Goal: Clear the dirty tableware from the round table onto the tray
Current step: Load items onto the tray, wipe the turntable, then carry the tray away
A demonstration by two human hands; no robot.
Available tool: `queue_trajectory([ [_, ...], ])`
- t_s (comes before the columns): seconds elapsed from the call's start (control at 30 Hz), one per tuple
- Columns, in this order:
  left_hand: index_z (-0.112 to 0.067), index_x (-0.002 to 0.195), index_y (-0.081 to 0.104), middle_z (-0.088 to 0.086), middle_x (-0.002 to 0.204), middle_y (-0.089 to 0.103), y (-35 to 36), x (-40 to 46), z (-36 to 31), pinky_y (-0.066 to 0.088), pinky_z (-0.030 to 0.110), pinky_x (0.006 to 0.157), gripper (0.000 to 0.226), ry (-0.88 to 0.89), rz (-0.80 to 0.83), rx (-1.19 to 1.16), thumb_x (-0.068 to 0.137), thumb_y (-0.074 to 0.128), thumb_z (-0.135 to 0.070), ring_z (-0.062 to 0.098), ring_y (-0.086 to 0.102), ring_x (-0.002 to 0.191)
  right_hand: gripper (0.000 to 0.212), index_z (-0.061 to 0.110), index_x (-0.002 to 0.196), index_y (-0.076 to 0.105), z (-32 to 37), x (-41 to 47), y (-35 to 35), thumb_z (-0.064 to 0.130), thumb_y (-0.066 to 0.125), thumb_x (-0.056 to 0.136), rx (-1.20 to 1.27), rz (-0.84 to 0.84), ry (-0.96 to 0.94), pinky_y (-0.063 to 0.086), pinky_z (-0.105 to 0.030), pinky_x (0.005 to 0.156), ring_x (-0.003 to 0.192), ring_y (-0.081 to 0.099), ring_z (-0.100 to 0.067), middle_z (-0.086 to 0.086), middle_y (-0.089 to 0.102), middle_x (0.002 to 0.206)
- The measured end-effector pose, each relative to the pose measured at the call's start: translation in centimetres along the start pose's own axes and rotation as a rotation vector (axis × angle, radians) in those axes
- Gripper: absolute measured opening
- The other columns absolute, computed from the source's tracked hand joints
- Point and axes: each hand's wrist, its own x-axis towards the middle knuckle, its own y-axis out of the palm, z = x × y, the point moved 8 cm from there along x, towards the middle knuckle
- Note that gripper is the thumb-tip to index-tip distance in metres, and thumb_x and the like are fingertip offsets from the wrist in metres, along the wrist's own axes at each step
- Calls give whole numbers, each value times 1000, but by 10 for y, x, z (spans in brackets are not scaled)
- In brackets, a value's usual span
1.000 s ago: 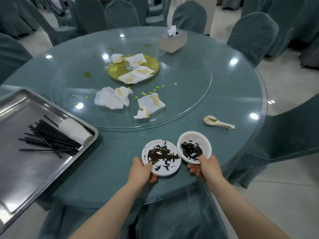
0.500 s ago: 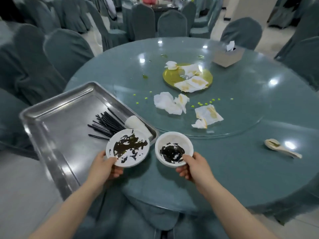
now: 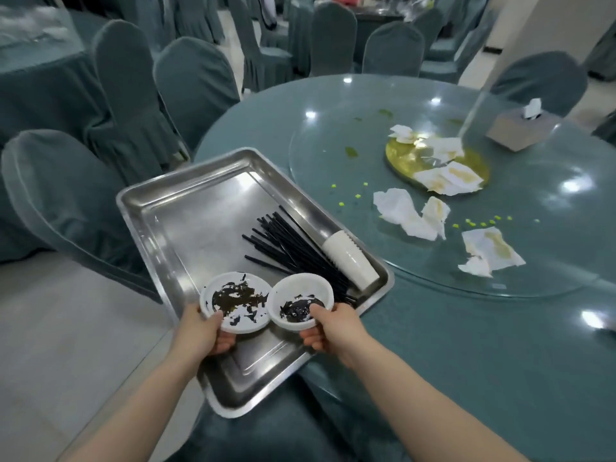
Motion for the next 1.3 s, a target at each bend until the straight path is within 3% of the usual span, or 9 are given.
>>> queue_trajectory([
  [0.2, -11, 128, 42, 19, 90, 69, 1, 23, -3, 58, 27, 49, 35, -75, 44, -135, 95, 53, -6, 25, 70, 66, 24, -5, 108, 55, 4, 20, 11, 16, 56, 95, 127, -119, 76, 55, -25, 47, 54, 65, -20, -17, 68, 69],
  [0.4, -28, 141, 39, 13, 128, 60, 35, 34, -18, 46, 36, 100, 53, -158, 325, -494, 95, 52, -5, 27, 60, 111, 14, 9, 98, 55, 10, 25, 12, 18, 62, 90, 162, -172, 56, 55, -27, 64, 89, 66, -26, -14, 65, 102],
  [0.5, -26, 145, 36, 21, 138, 49, 38, 41, -22, 36, 39, 109, 50, -183, 371, -548, 98, 46, -12, 33, 48, 126, 17, 5, 103, 58, 14, 22, 7, 15, 61, 90, 108, -170, 25, 56, -37, 80, 100, 64, -31, -19, 64, 108],
  [0.6, -16, 141, 39, 26, 141, 44, 34, 41, -23, 34, 39, 110, 42, -207, 387, -542, 99, 45, -17, 34, 44, 129, 19, -6, 99, 58, 19, 14, -7, 10, 57, 89, 12, -187, -15, 49, -46, 93, 89, 62, -31, -24, 62, 92],
  [0.7, -10, 141, 36, 28, 141, 42, 29, 33, -21, 36, 39, 108, 45, -229, 393, -527, 99, 47, -20, 35, 43, 130, 13, 10, 79, 47, 21, 2, -18, 6, 56, 87, 12, -174, -25, 44, -36, 73, 76, 48, -23, -15, 44, 80],
  [0.8, -7, 142, 35, 23, 138, 48, 28, 19, -26, 36, 42, 109, 47, -208, 412, -509, 98, 47, -21, 34, 46, 128, 19, -15, 98, 57, 19, -9, -33, -1, 52, 87, 38, -185, -45, 50, -45, 87, 75, 57, -38, -44, 49, 94],
  [0.87, -9, 137, 42, 17, 131, 57, 33, 5, -35, 36, 42, 108, 41, -176, 436, -495, 98, 48, -21, 31, 51, 122, 31, -9, 119, 57, 17, -18, -47, 1, 53, 89, 54, -200, -63, 52, -43, 88, 78, 62, -26, -34, 62, 105],
  [0.97, -15, 127, 53, 9, 119, 66, 53, -21, -57, 41, 40, 101, 32, -125, 514, -467, 97, 48, -25, 26, 57, 114, 21, 6, 109, 62, 15, -36, -77, 1, 52, 91, 106, -217, -109, 48, -28, 65, 72, 62, -18, -12, 70, 95],
  [1.3, -17, 115, 61, 6, 111, 71, 205, -145, -106, 48, 33, 87, 26, 0, 779, -362, 98, 42, -26, 18, 66, 101, 17, 16, 92, 64, -19, -105, -257, 1, 59, 88, 76, -437, -199, 45, -24, 65, 69, 61, -16, -4, 69, 83],
])
